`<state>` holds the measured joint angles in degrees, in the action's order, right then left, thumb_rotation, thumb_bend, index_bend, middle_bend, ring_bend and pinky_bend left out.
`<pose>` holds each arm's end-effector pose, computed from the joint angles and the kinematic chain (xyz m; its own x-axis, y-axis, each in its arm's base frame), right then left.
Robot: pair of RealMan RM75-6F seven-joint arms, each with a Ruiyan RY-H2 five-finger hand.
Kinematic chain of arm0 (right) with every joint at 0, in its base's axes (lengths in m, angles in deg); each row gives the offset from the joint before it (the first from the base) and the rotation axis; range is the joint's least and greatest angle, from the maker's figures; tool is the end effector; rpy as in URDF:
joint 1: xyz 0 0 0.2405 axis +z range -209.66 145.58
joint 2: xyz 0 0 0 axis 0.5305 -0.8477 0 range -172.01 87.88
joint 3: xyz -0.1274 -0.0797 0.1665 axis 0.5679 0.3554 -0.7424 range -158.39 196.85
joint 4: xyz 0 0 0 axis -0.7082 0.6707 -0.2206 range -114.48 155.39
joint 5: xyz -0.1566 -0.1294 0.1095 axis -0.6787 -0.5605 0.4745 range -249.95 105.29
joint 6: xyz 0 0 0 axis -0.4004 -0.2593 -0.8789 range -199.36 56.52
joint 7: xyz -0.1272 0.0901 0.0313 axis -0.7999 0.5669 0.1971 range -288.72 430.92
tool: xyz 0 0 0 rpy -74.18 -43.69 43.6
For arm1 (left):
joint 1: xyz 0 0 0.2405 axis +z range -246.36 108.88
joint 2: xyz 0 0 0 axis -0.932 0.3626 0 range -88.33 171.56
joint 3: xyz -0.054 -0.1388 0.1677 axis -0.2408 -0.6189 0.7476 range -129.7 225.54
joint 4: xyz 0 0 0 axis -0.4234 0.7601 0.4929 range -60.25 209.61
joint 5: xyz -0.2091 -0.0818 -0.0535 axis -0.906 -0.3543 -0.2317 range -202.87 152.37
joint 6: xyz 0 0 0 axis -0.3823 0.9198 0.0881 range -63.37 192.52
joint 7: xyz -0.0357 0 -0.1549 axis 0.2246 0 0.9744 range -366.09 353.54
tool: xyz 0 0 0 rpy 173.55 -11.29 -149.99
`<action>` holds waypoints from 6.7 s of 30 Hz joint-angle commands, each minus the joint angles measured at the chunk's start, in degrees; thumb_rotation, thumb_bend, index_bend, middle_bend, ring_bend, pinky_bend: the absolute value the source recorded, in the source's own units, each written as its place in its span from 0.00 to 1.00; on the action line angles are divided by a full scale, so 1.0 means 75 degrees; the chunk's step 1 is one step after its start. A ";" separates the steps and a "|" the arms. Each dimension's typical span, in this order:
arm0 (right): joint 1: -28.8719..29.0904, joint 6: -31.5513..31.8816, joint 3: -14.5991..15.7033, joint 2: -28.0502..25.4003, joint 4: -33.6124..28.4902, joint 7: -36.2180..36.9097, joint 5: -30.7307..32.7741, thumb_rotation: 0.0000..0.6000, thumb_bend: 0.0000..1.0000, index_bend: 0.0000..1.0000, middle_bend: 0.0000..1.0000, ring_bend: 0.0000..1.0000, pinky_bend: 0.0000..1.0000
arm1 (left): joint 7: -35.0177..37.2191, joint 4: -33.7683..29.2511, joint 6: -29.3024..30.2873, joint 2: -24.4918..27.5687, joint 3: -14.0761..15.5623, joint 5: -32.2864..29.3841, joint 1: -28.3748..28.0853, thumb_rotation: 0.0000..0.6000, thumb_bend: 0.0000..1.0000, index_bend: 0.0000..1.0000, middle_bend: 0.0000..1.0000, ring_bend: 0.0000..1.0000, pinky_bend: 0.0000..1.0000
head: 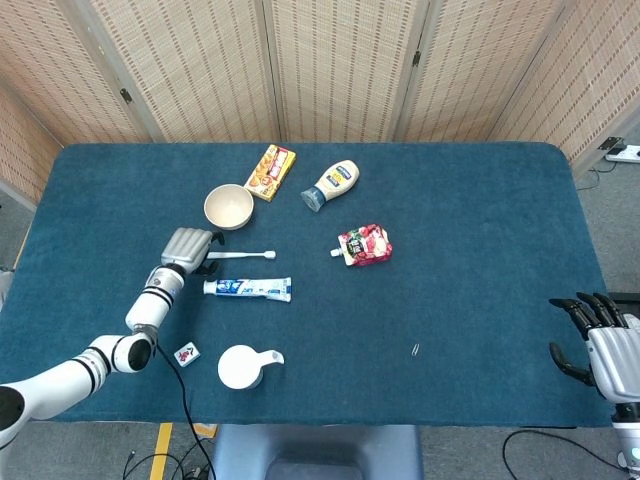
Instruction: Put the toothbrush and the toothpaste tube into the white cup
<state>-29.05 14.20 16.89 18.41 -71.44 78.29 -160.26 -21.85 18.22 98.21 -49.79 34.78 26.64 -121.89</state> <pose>-0.3005 -0.1841 0.1442 0.3476 -0.0129 0.9376 -0.9376 -0.0100 0.3475 -0.1747 0.4489 -0.0207 0.5352 0.3517 0.7680 0.8447 -0.2127 -0.4912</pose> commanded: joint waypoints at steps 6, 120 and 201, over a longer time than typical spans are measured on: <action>-0.0013 -0.0006 -0.0007 -0.0002 -0.0010 -0.0025 0.0036 1.00 0.28 0.25 0.28 0.14 0.12 | -0.0131 0.0802 -0.0121 -0.0563 0.0063 -0.0367 -0.0250 1.00 0.45 0.39 0.91 0.80 0.80; -0.0157 0.0068 -0.0072 0.0105 0.0163 0.0077 0.0133 1.00 0.28 0.25 0.28 0.14 0.12 | 0.6902 -0.5604 0.2651 0.2870 0.0849 0.5137 0.1926 1.00 0.36 0.62 0.91 0.80 0.81; -0.0117 0.0093 -0.0085 0.0012 -0.0065 -0.0082 0.0073 1.00 0.28 0.25 0.28 0.14 0.12 | 0.3048 -0.2288 0.2334 0.1246 0.0552 0.2768 0.1240 1.00 0.33 0.41 0.71 0.60 0.56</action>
<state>-29.92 14.89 16.25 18.50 -71.92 77.67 -159.71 2.87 -0.27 117.31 -38.98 38.53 47.70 -111.28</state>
